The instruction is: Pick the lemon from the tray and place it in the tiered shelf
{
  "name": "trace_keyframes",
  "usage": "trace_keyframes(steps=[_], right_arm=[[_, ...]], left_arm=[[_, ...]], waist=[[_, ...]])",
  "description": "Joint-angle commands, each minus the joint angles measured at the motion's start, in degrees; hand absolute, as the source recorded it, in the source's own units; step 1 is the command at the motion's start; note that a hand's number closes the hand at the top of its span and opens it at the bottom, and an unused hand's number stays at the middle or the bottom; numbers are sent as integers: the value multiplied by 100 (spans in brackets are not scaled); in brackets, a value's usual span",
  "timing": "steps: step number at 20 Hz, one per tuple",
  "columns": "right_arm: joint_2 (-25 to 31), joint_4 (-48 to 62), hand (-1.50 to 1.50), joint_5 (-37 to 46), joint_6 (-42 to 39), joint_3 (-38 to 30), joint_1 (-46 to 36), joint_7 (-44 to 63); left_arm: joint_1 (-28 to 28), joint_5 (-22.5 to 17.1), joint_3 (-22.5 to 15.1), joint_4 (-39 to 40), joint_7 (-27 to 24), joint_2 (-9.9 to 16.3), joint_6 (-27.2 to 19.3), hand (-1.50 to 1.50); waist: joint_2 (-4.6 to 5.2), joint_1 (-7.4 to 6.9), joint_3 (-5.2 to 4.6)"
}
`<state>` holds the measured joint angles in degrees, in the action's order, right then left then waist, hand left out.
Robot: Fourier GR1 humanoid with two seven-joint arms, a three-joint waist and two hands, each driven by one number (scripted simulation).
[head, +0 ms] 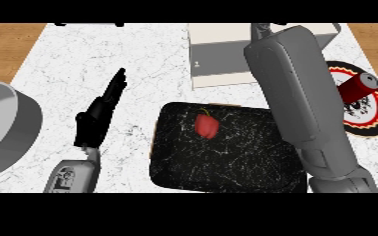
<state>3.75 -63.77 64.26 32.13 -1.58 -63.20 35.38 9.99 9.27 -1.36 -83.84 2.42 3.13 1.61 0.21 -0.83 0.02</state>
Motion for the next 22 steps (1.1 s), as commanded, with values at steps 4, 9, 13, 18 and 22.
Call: trace_keyframes(steps=[4, 9, 13, 18, 22], right_arm=[[263, 771, 150, -643, 153, -389, -307, -753], [408, 666, -150, 999, 111, -246, 249, 1015], [383, 537, -150, 801, 164, -399, 205, 1023], [282, -199, -150, 267, -47, -446, 323, 887], [98, -736, -150, -50, 109, -399, 685, 799]], left_arm=[[123, -104, 131, -153, 252, 148, 132, 0], [-154, 106, -36, -3, -17, -12, -61, 0], [120, 14, 121, 174, -98, 71, 12, 0], [-290, 216, -82, -60, -252, -71, -173, 0], [-126, 81, 72, 135, -220, 21, -52, 0]], waist=[[-10, 12, -2], [-41, 101, -4], [-21, 73, -3], [-29, 56, -2], [-33, 81, -2]])
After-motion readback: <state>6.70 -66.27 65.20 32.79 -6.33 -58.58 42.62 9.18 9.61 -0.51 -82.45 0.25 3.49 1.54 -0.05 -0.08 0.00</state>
